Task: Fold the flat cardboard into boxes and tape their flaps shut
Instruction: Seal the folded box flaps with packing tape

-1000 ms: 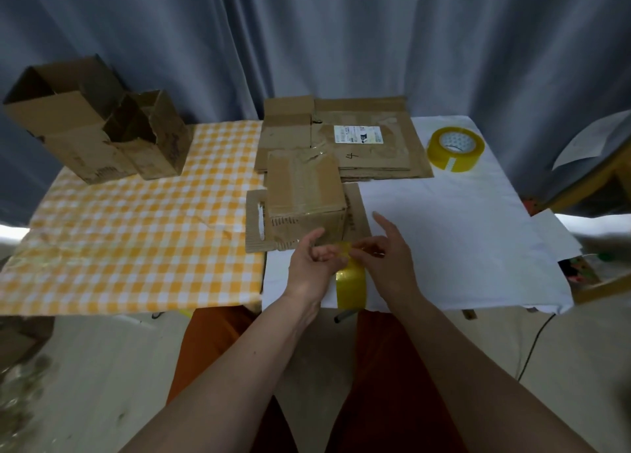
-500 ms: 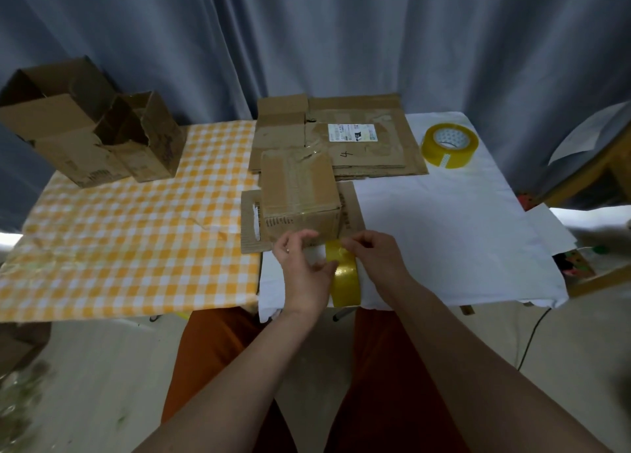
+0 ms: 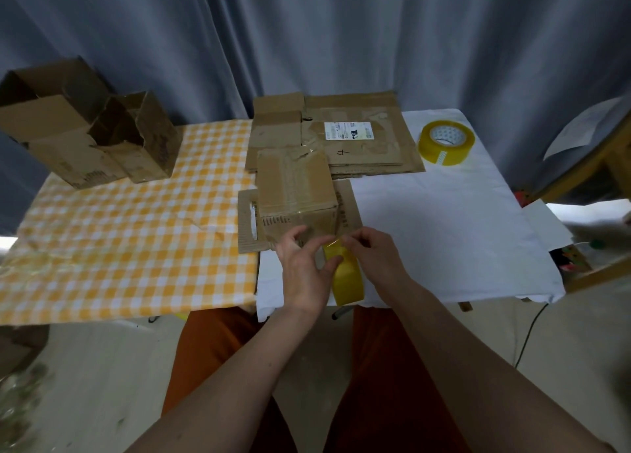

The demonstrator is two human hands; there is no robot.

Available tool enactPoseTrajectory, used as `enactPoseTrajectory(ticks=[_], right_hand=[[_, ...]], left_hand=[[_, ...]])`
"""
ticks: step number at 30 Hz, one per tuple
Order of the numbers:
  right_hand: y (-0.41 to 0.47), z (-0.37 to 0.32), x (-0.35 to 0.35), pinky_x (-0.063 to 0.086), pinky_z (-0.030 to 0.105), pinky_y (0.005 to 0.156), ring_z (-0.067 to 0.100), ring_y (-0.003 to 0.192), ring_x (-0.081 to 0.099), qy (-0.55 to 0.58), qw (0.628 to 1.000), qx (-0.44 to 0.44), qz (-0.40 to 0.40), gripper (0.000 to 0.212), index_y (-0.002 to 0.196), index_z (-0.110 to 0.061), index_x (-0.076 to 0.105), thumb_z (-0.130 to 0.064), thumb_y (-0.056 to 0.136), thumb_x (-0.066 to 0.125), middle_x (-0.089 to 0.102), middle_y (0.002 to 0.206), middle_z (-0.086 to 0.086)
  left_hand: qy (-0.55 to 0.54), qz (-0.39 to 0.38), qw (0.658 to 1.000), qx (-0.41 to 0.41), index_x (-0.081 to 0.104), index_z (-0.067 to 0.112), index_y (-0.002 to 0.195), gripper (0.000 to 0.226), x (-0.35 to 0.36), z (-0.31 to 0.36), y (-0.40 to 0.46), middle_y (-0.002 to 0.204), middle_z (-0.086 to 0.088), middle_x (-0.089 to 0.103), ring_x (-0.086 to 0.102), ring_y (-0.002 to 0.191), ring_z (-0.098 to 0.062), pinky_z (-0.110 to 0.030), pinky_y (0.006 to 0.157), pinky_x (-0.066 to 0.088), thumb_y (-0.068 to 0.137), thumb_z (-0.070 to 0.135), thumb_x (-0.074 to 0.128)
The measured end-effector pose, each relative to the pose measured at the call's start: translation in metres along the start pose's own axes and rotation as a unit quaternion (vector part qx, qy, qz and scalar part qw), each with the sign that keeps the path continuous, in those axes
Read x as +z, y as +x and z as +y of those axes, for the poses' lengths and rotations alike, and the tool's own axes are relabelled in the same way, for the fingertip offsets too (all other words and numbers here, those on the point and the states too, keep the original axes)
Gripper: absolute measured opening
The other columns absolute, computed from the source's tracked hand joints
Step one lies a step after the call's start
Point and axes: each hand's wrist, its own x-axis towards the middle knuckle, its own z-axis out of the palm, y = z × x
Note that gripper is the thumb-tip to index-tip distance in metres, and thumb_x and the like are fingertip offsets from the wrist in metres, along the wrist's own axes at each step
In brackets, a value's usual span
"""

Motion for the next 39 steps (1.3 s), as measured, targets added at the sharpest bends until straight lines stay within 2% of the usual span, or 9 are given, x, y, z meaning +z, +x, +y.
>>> enactPoseTrajectory(ticks=[5, 7, 10, 14, 19, 23, 28, 35, 39], right_hand=[[-0.001, -0.001, 0.000, 0.041, 0.020, 0.068, 0.011, 0.083, 0.056, -0.015, 1.000, -0.020, -0.007, 0.009, 0.089, -0.013, 0.065, -0.017, 0.091, 0.057, 0.063, 0.090, 0.003], [-0.001, -0.001, 0.001, 0.041, 0.020, 0.068, 0.011, 0.084, 0.055, -0.039, 0.999, -0.030, -0.006, 0.008, 0.089, -0.014, 0.064, -0.018, 0.092, 0.057, 0.062, 0.092, 0.003], [-0.001, 0.002, 0.000, 0.045, 0.027, 0.081, 0.015, 0.094, 0.056, -0.067, 0.997, -0.043, 0.000, 0.012, 0.100, -0.015, 0.064, -0.018, 0.094, 0.054, 0.061, 0.103, 0.004], [0.003, -0.003, -0.013, 0.054, 0.029, 0.079, 0.021, 0.089, 0.065, 0.044, 0.998, -0.041, 0.006, 0.042, 0.133, -0.023, 0.044, -0.007, 0.094, 0.052, 0.062, 0.095, 0.006], [0.002, 0.000, -0.017, 0.050, 0.030, 0.079, 0.012, 0.084, 0.058, -0.106, 0.984, -0.134, 0.042, 0.010, 0.092, -0.015, 0.065, -0.009, 0.085, 0.065, 0.061, 0.089, -0.001], [-0.003, 0.004, -0.005, 0.047, 0.028, 0.081, 0.013, 0.089, 0.053, -0.141, 0.980, -0.140, 0.001, 0.020, 0.103, -0.017, 0.070, -0.015, 0.084, 0.068, 0.055, 0.099, -0.001], [0.000, 0.003, -0.005, 0.044, 0.025, 0.083, 0.014, 0.098, 0.047, -0.157, 0.977, -0.144, -0.019, 0.027, 0.109, -0.024, 0.067, -0.017, 0.083, 0.068, 0.048, 0.104, 0.002], [0.003, 0.004, -0.010, 0.045, 0.027, 0.080, 0.016, 0.096, 0.053, -0.171, 0.975, -0.139, -0.021, 0.006, 0.083, -0.019, 0.066, -0.013, 0.083, 0.069, 0.053, 0.092, -0.007], [0.003, 0.007, -0.017, 0.047, 0.028, 0.077, 0.018, 0.087, 0.057, -0.144, 0.981, -0.132, -0.005, 0.003, 0.083, -0.010, 0.072, -0.012, 0.080, 0.073, 0.059, 0.085, -0.004]], left_hand=[[0.005, -0.007, 1.000, -0.003, 0.074, 0.019, 0.105, 0.022, 0.003, -0.003, -0.002, 0.121, -0.001, 0.048, 0.037, 0.122, -0.014, -0.004, 0.091, 0.021, 0.083, 0.020, 0.073], [-0.010, -0.003, 1.000, -0.013, 0.075, 0.015, 0.098, 0.014, 0.004, -0.004, -0.001, 0.111, 0.001, 0.052, 0.046, 0.114, -0.014, -0.011, 0.088, 0.032, 0.085, 0.018, 0.071], [-0.059, -0.017, 0.996, -0.068, 0.074, 0.011, 0.087, 0.007, 0.005, -0.003, 0.006, 0.100, 0.000, 0.056, 0.057, 0.102, -0.018, -0.023, 0.087, 0.044, 0.086, 0.016, 0.069], [-0.125, -0.030, 0.983, -0.131, 0.071, 0.017, 0.078, 0.011, 0.003, -0.006, 0.013, 0.099, -0.007, 0.064, 0.061, 0.094, -0.024, -0.044, 0.088, 0.052, 0.088, 0.013, 0.067], [-0.159, -0.031, 0.976, -0.145, 0.067, 0.024, 0.073, 0.019, 0.003, -0.006, 0.012, 0.099, -0.012, 0.065, 0.062, 0.093, -0.026, -0.048, 0.088, 0.052, 0.088, 0.012, 0.067], [-0.168, -0.034, 0.977, -0.130, 0.066, 0.022, 0.072, 0.022, 0.003, -0.004, 0.010, 0.098, -0.015, 0.063, 0.061, 0.092, -0.029, -0.052, 0.087, 0.051, 0.088, 0.008, 0.066], [-0.168, -0.046, 0.980, -0.100, 0.068, 0.020, 0.074, 0.018, 0.002, -0.005, 0.009, 0.092, -0.004, 0.058, 0.060, 0.093, -0.027, -0.052, 0.086, 0.052, 0.087, 0.007, 0.067], [-0.164, -0.055, 0.980, -0.097, 0.072, 0.016, 0.079, 0.010, 0.004, -0.006, 0.011, 0.096, -0.007, 0.060, 0.061, 0.094, -0.026, -0.049, 0.086, 0.053, 0.086, 0.009, 0.069], [-0.158, -0.078, 0.979, -0.100, 0.072, 0.015, 0.078, 0.009, 0.006, -0.004, 0.011, 0.104, -0.010, 0.060, 0.060, 0.099, -0.028, -0.050, 0.089, 0.052, 0.086, 0.011, 0.069]])
